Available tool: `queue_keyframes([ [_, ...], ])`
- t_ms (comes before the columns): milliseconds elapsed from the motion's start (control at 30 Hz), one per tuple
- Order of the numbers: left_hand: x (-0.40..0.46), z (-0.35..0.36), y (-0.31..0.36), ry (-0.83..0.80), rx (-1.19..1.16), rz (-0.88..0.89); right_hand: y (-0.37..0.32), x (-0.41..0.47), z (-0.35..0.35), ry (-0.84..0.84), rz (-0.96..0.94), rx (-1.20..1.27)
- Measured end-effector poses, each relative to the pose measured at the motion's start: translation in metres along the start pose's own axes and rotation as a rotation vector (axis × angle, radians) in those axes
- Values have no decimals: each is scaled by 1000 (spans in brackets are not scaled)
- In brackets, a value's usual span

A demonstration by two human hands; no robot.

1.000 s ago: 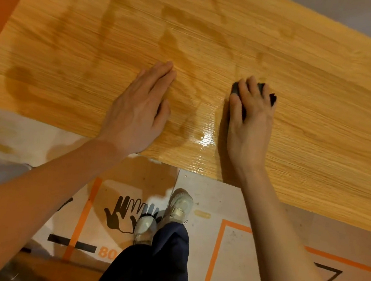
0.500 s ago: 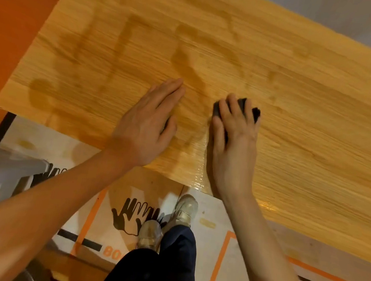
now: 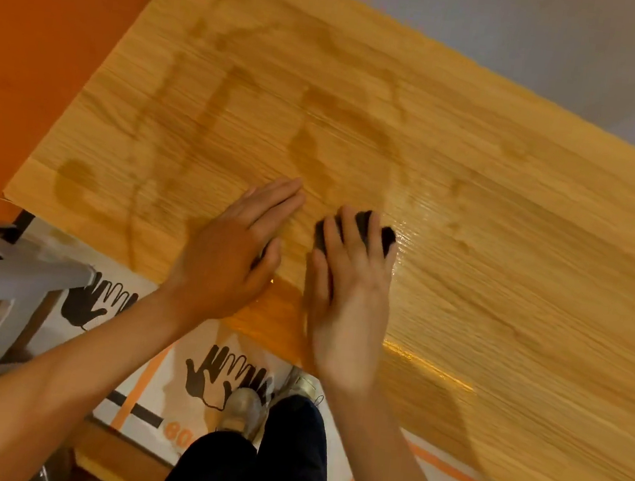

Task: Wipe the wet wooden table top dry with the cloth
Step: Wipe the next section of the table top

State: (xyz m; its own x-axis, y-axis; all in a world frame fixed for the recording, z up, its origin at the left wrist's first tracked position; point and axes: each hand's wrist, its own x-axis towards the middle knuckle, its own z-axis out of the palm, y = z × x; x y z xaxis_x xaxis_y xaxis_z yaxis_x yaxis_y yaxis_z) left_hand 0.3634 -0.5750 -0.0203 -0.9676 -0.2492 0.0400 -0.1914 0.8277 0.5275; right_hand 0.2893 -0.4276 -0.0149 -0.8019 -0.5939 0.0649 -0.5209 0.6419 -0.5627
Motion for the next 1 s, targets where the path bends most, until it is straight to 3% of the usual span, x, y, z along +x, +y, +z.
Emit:
queue_keyframes([
  [100,-1,1,-1,-10,21,1,-5,-76,-6,-130,-158,-18],
  [200,0,1,-2,16,12,24,7,-57,-12,-209,-252,-4],
  [367,0,0,-1,24,5,27,13,62,-12,-35,-70,9],
  [433,-2,-1,0,28,-2,19,11,72,-8,-5,-8,-5],
  [567,-2,-2,1,18,-14,18,12,-18,-13,-12,-13,43],
  [667,0,-2,0,10,-15,17,15,-75,-22,-112,-109,-60],
  [900,11,-12,-6,0,-127,-9,13,59,-9,12,45,31],
  [1000,48,-26,-16,44,-137,-62,20,76,-16,16,36,38],
])
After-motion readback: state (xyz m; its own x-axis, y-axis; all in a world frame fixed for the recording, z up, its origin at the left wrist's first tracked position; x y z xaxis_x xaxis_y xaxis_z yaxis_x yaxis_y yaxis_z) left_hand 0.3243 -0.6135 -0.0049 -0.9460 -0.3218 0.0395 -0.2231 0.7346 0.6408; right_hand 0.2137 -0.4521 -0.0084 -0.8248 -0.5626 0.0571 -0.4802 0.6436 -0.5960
